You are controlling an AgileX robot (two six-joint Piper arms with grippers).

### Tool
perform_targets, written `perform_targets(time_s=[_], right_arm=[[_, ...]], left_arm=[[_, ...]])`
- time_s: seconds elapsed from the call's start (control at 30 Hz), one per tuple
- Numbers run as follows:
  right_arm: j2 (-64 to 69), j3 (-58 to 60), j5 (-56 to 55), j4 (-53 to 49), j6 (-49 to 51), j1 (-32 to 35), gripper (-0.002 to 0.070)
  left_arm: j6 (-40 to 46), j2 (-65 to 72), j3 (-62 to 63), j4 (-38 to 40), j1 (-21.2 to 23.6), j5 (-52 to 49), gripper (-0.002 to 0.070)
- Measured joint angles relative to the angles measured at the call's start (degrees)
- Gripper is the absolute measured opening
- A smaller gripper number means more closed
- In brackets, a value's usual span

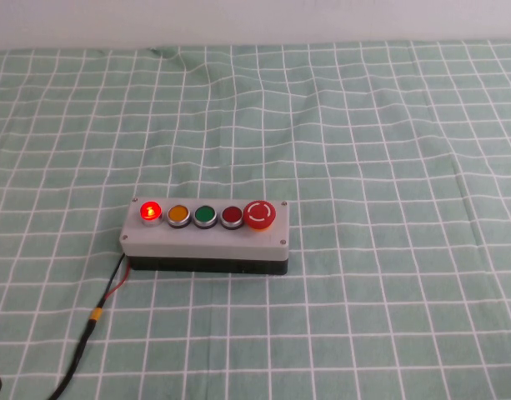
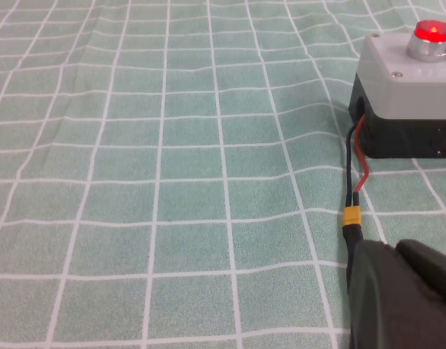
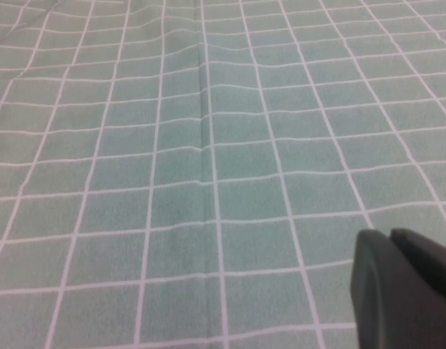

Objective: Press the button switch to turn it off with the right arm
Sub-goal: 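Press the lit red button on the button box to turn it off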

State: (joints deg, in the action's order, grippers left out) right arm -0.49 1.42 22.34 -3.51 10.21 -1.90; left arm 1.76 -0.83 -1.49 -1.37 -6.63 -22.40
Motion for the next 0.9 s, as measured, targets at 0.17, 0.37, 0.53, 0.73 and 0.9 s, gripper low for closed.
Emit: perform_targets(time_s=[0.17,0.37,0.53,0.73,0.9], right_arm=[[0.0,0.0,-3.8,0.0,0.0,0.0,-0.0016],[0.0,0.0,-14.2,-0.3,0.0,0.0,-0.0016],[0.0,0.0,-19.4,-2.7,0.0,0.0,-0.0016],[0.0,0.0,-33.2,-3.0,0.0,0.0,-0.0016],[0.0,0.0,-57.1,-3.0,0.0,0.0,-0.0016]], left_arm=[[0.0,0.0,0.0,0.0,0.0,0.0,-0.0004],[0.0,0.0,0.0,0.0,0.0,0.0,-0.0004],[0.0,0.0,0.0,0.0,0.0,0.0,-0.0004],[0.0,0.0,0.0,0.0,0.0,0.0,-0.0004],[0.0,0.0,0.0,0.0,0.0,0.0,-0.0004]])
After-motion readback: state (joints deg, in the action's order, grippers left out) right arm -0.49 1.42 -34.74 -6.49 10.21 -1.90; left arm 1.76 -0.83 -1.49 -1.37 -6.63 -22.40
